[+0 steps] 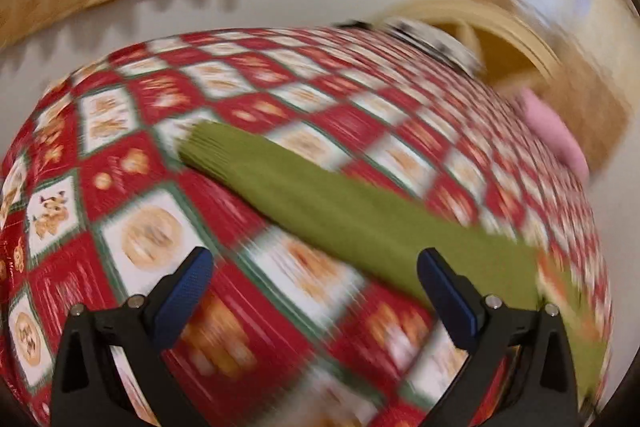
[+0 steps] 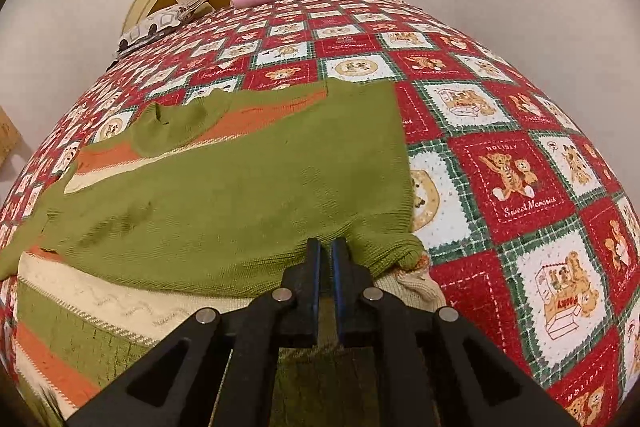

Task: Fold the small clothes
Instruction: 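Grasp the other green sleeve cuff with the left gripper and lift it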

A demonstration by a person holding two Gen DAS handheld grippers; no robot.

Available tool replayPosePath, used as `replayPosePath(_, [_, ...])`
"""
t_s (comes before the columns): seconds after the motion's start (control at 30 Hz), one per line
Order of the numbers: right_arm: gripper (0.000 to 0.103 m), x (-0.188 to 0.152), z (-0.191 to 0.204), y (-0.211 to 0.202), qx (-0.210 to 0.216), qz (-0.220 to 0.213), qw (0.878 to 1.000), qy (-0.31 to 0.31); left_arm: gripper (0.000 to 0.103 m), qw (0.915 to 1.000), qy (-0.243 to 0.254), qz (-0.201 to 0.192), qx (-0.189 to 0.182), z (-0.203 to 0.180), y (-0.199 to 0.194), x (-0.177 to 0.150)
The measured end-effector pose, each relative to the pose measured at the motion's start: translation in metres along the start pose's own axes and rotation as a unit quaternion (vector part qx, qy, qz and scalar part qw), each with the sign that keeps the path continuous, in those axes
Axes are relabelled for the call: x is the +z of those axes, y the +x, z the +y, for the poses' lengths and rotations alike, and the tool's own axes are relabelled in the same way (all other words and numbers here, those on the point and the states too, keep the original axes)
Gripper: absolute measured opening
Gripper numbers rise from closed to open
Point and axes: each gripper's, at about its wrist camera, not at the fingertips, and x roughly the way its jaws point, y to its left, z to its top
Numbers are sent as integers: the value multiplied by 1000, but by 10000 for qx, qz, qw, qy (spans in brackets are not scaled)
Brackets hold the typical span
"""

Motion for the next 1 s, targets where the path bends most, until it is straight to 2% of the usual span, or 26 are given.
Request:
replayPosePath(0.03, [6,2,-1,3,8,2,10000,4,103,9998,-179,26,26,8,8,9])
replayPosePath(0.1, [6,2,-2,4,26,1,10000,18,96,9988,-439,151,140,21,30,24])
replayPosePath(0.13, [6,2,-2,4,35,3,10000,25,85,9979,-535,280,227,26,43,30])
replayPosePath(0.17, [6,3,-2,4,45,4,10000,32,79,9968,-624,440,227,30,57,35])
replayPosePath(0.3, [6,3,-3,5,56,3,10000,38,77,9903,-1107,836,48,43,92,37])
replayPosePath(0.4, [6,3,-3,4,71,-1,10000,49,76,9930,-1023,588,3,33,94,37])
replayPosePath(0.47, [6,3,-4,4,96,-2,9999,69,70,9931,-1045,533,-92,32,96,35])
replayPosePath(0.6, [6,3,-4,5,133,-11,9999,104,64,9957,-858,321,152,28,101,33])
replayPosePath(0.7, [6,3,-5,5,136,-12,9999,105,48,9955,-819,284,388,27,101,35])
replayPosePath(0.77, [6,3,-5,4,153,-16,9998,121,22,9943,-926,257,457,33,102,35])
replayPosePath(0.87, [6,2,-5,4,177,-27,9997,141,18,9931,-1106,233,314,42,102,34])
replayPosePath(1.0, [6,2,-6,4,199,-33,9997,165,9,9957,-738,276,483,30,103,38])
